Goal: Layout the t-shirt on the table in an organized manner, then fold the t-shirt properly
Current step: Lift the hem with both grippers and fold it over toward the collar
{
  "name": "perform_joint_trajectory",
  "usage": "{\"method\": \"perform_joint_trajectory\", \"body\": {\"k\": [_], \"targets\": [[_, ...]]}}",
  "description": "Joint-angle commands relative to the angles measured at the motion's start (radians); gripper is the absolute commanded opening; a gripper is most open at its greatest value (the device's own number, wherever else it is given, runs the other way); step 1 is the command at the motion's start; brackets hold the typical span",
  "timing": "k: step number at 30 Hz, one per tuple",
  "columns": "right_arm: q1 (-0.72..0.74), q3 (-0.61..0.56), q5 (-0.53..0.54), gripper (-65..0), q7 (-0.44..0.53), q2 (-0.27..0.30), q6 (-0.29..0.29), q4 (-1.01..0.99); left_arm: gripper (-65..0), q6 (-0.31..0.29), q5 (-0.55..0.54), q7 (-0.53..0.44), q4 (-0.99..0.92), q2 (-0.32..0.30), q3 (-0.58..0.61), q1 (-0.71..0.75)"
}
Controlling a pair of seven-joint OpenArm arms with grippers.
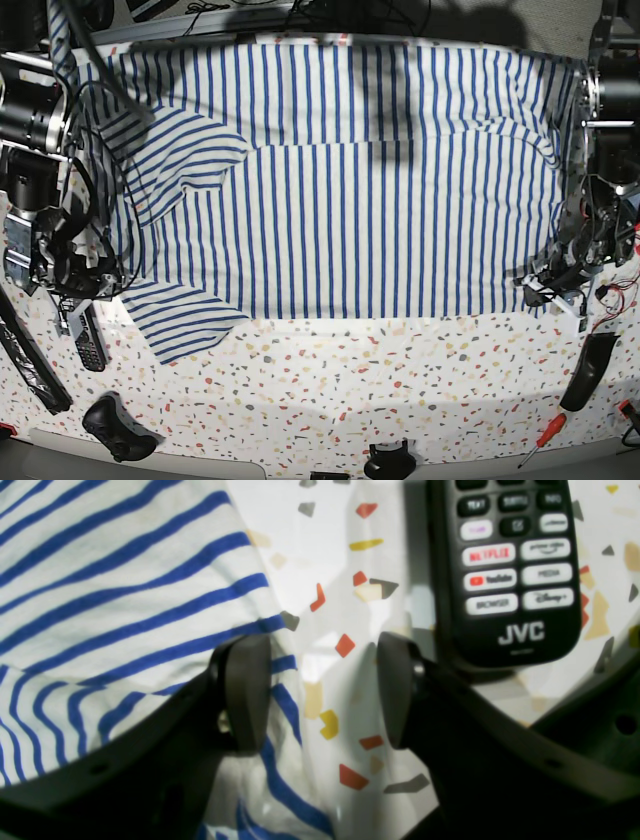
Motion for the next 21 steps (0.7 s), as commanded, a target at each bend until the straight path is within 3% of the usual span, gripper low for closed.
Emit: {"method": "perform_joint_trajectory", "body": {"k": [1, 6, 10, 16, 21], "targets": [[0.014, 0.003, 0.004, -32.3, -0.006, 0.011, 0.005, 0.011, -65.0, -0.004, -0.002, -0.004, 0.011, -0.014, -0.001, -0.026], [-0.001, 0.003, 0.007, -45.0, -0.023, 0.002, 0.047, 0.011, -65.0, -0.004, -0.002, -0.004, 0.011, -0.014, -0.001, -0.026], [0.005, 0.003, 0.069, -64.6, -0.023, 0.000, 0.061, 0.011, -65.0, -0.004, -0.001, -0.004, 0.011, -0.014, -0.001, -0.027], [0.042, 0.003, 0.082, -65.0, -0.021, -0.001, 0.061, 0.011, -65.0, -0.004, 0.011, -0.005, 0.012, -0.013, -0.001, -0.045], [0.101, 0.003, 0.082, -65.0, -0.021, -0.001, 0.061, 0.011, -65.0, -0.004, 0.177, -0.004, 0.012, -0.012, -0.001, -0.101]]}}
